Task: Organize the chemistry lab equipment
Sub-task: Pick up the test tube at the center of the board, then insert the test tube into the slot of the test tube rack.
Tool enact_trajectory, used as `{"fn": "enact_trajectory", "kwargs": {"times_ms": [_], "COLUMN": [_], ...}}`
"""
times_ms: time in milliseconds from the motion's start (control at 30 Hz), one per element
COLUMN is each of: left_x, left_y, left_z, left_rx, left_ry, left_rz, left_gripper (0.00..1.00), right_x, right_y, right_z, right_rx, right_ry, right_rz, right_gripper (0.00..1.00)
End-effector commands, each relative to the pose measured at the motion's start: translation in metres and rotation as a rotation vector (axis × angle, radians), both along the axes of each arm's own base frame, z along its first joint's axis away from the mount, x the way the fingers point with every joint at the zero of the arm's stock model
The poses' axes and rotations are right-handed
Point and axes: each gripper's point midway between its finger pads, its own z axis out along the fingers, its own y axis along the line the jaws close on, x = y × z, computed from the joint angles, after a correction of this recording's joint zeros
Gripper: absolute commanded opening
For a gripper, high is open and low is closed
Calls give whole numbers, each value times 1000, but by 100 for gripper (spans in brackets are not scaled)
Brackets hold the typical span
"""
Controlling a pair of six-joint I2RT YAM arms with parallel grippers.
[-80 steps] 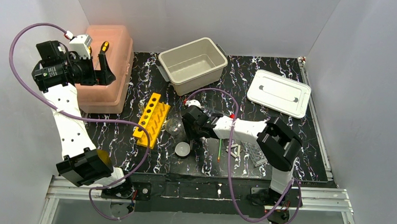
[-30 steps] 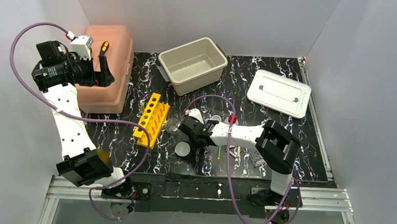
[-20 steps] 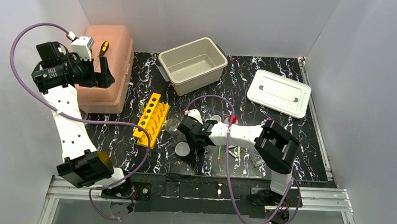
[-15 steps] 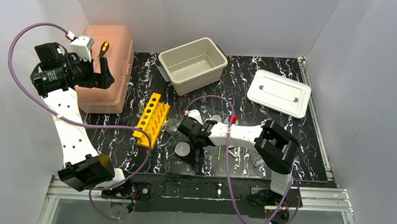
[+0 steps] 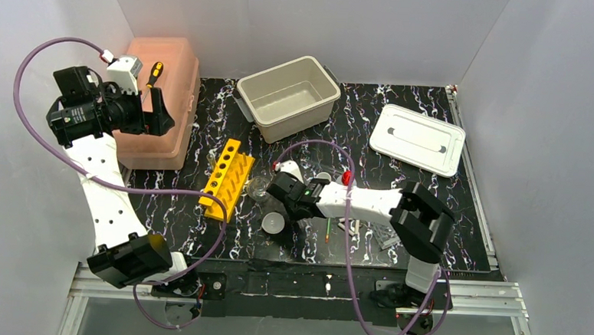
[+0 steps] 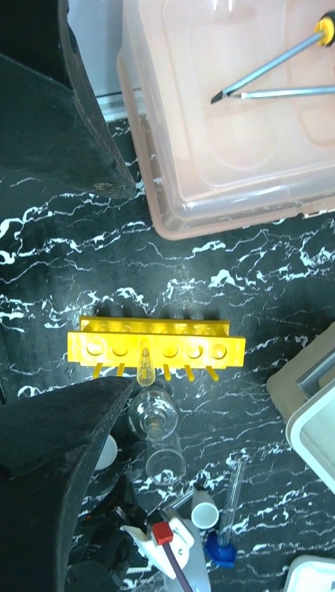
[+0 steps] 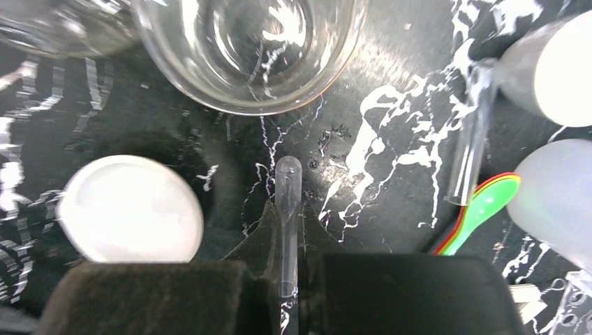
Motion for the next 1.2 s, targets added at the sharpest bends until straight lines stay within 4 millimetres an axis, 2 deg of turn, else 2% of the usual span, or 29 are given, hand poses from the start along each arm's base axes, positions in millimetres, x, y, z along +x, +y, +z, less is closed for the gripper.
{"fn": "enact_trajectory", "kwargs": {"times_ms": [0, 167, 233, 300, 367, 533, 700, 933, 1000, 1067, 1167], "left_x": [-7, -11, -11, -11, -11, -8, -2, 4, 6, 7, 6], "left_y": [-16, -29, -28, -27, -26, -24, -21, -14, -12, -10, -7], "left_z": [2, -2, -6, -10, -13, -13, -11, -12, -12, -11, -12], "left_rx": [-81, -147, -157, -164, -169, -171, -179, -165, -156, -147, -125], "left_ry": [24, 58, 81, 105, 123, 131, 133, 141, 141, 140, 149], "left_rz": [-36, -93, -89, -86, -85, -78, -66, -49, -41, -39, -50], "left_gripper": [99, 99, 100, 99, 99, 99, 99, 99, 99, 99, 99], "right_x": [17, 24, 20, 14, 13, 14, 13, 16, 23, 27, 35], "right_y": [28, 58, 78, 96, 112, 160, 186, 195, 197, 195, 199], "right_z": [93, 158, 183, 202, 211, 212, 203, 196, 187, 189, 179], "right_rx": [225, 471, 610, 720, 774, 814, 885, 1005, 1071, 1148, 1196], "right_ry": [-168, -326, -398, -465, -504, -507, -556, -705, -705, -723, -742], "right_rz": [70, 181, 286, 390, 455, 591, 669, 694, 660, 643, 617], "right_gripper": [1, 1, 1, 1, 1, 1, 1, 1, 1, 1, 1]}}
